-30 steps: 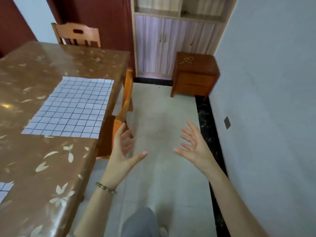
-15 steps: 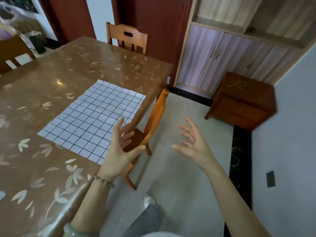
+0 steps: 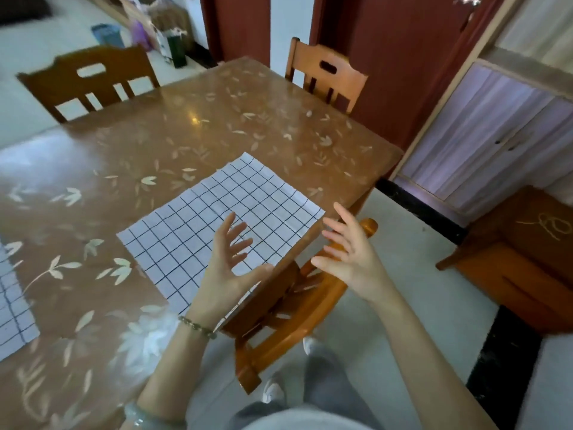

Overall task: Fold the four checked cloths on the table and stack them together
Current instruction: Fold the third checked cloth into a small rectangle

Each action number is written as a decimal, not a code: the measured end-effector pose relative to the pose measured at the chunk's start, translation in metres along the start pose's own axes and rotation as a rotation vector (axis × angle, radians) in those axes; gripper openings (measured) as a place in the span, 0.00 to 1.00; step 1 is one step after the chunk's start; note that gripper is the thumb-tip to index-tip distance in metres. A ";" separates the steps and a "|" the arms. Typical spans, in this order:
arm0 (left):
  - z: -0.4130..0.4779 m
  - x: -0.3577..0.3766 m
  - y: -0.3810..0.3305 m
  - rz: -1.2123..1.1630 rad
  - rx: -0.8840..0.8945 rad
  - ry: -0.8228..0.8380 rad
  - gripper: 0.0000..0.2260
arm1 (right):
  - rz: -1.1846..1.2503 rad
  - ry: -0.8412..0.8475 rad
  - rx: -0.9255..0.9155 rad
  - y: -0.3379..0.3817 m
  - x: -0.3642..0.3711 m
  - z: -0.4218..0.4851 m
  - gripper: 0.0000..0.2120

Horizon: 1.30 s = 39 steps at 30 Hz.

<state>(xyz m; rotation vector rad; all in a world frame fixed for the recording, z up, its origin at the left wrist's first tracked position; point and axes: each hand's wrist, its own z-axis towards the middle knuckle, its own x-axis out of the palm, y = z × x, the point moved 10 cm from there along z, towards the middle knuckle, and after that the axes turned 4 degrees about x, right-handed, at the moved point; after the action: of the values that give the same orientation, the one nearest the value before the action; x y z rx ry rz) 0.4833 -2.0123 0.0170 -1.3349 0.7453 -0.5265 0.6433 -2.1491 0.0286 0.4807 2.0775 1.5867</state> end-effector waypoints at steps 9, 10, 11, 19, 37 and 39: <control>0.033 -0.028 0.031 -0.003 -0.144 -0.328 0.48 | -0.096 0.316 -0.003 0.012 0.018 0.120 0.42; 0.035 -0.030 0.035 -0.004 -0.163 -0.376 0.47 | -0.113 0.354 -0.011 0.014 0.021 0.132 0.42; 0.036 -0.031 0.039 0.000 -0.181 -0.422 0.46 | -0.125 0.390 -0.019 0.015 0.024 0.144 0.41; 0.031 -0.040 0.047 0.010 -0.288 -0.717 0.42 | -0.170 0.685 -0.044 0.014 0.056 0.197 0.40; -0.001 -0.070 0.095 0.053 -0.477 -0.804 0.42 | -0.306 0.781 -0.063 -0.014 0.100 0.227 0.42; -0.010 -0.077 0.119 0.078 -0.562 -0.779 0.42 | -0.381 0.766 -0.075 -0.023 0.106 0.233 0.43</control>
<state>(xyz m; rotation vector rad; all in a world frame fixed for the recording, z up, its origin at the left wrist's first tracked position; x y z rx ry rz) 0.4160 -1.9426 -0.0869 -1.8468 0.2869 0.3060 0.6887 -1.9119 -0.0604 -0.6223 2.4079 1.7536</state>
